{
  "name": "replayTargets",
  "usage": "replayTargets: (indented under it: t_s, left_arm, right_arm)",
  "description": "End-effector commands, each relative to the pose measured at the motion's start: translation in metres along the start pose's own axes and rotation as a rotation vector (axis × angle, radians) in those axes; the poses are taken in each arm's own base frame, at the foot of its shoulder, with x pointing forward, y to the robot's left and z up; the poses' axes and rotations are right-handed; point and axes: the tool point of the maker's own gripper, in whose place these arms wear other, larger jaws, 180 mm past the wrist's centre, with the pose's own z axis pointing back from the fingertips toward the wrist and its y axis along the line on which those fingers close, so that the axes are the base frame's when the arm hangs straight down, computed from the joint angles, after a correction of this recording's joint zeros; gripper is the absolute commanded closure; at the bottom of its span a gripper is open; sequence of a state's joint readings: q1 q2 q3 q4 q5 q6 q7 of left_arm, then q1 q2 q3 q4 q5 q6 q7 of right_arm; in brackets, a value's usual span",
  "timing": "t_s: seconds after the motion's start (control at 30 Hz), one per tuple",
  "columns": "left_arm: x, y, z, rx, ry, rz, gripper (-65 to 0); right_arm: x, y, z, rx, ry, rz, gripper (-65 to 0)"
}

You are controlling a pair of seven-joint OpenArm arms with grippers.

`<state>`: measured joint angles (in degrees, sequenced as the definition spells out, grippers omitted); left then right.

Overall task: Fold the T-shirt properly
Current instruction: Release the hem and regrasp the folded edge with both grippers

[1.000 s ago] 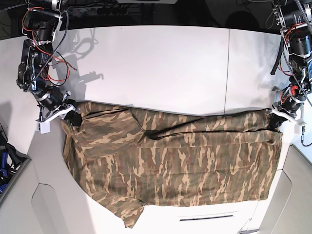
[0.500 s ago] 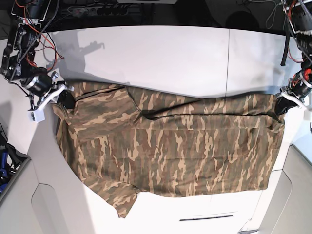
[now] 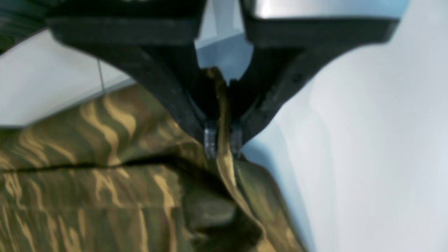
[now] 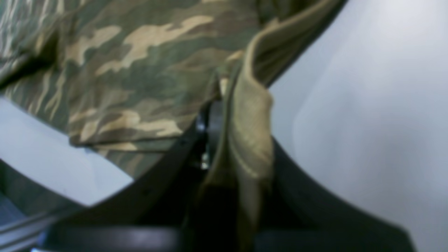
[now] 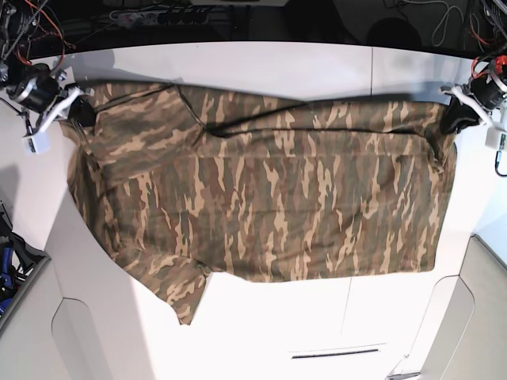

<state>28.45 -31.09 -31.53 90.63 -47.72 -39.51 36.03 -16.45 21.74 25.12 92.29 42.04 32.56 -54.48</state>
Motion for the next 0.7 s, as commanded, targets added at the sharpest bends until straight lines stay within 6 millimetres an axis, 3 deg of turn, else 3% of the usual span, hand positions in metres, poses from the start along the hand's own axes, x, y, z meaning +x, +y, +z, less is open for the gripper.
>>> replayTargets:
  t_s: [0.0, 0.2, 0.37, 0.47, 0.57, 0.6, 0.67]
  left_arm:
    - [0.018, 0.001, 0.008, -0.004, -0.05, -0.028, 0.0]
    - [0.008, -0.005, 0.032, -0.003, -0.029, -0.038, 0.0]
    - [-0.001, -0.013, 0.036, -0.017, -0.024, -0.008, 0.0]
    - [-0.009, -0.016, 0.035, -0.019, -0.016, 0.018, -10.3]
    - [-0.01, -0.016, 0.035, -0.017, -0.015, 0.024, -21.1]
    - [-0.009, -0.015, 0.036, -0.011, -0.019, 0.024, -23.1]
    - [-0.004, -0.008, 0.04, 0.011, -0.034, 0.024, -23.6]
  right_arm:
    - [0.014, -0.004, 0.011, -0.003, -0.045, 0.016, 0.0]
    - [0.005, -0.018, 0.031, -0.013, -0.042, -0.037, 0.0]
    - [0.004, -0.023, 0.036, -0.022, -0.054, -0.057, 0.0]
    - [0.005, -0.023, 0.036, -0.023, -0.055, -0.059, -1.4]
    - [0.006, -0.024, 0.036, -0.025, -0.06, -0.059, -24.9]
    - [0.008, -0.025, 0.037, -0.027, -0.066, -0.059, -29.3]
    - [0.015, -0.03, 0.04, -0.046, -0.087, -0.057, -31.0]
